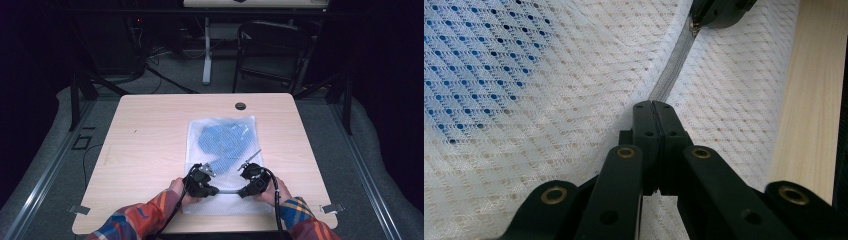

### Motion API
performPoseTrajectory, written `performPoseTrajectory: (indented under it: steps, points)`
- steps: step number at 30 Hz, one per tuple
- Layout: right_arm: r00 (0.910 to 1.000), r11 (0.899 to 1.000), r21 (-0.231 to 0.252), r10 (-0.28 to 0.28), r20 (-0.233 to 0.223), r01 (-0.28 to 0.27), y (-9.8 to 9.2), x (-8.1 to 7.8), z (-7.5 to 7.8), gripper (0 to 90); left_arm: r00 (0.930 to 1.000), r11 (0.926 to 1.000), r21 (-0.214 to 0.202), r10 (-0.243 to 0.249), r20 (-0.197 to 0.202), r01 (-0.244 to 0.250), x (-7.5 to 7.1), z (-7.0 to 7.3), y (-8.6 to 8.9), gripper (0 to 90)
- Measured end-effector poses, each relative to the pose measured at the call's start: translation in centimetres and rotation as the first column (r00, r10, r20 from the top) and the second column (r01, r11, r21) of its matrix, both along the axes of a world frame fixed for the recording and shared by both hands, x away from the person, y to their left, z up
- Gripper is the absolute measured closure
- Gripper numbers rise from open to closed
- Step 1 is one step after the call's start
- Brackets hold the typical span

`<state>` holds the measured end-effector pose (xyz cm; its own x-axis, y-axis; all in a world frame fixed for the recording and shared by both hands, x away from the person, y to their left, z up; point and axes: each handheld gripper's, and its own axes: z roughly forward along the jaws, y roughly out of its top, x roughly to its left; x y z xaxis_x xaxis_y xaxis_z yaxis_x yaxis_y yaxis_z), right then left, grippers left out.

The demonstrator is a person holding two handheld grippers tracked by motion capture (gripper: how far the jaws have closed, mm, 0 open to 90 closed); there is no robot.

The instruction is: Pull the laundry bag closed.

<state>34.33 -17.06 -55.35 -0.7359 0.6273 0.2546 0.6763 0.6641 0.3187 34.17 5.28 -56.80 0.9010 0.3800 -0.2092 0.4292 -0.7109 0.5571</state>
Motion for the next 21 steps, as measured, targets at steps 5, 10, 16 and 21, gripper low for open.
performPoseTrajectory:
  steps: [5,10,16,21]
  points:
    - [1.0,1.0,0.001,-0.002,-0.005,0.002,-0.3,0.0,0.0,86.8,1.0,1.0,-0.002,0.001,-0.001,-0.001,0.0,0.0,0.0,89.6]
    - [0.9999,1.0,-0.008,-0.011,-0.012,0.011,-0.9,0.0,0.1,86.8,1.0,1.0,0.001,-0.002,0.002,0.002,0.0,0.0,0.0,89.6]
    - [0.9996,1.0,-0.012,-0.018,-0.021,0.018,-1.5,-0.1,0.2,86.8,1.0,1.0,0.0,-0.002,0.004,0.002,0.0,0.0,0.0,89.6]
    - [0.9995,1.0,-0.016,-0.022,-0.022,0.022,-1.8,-0.1,0.1,86.8,1.0,1.0,0.003,-0.003,0.006,0.003,0.0,0.0,0.0,89.6]
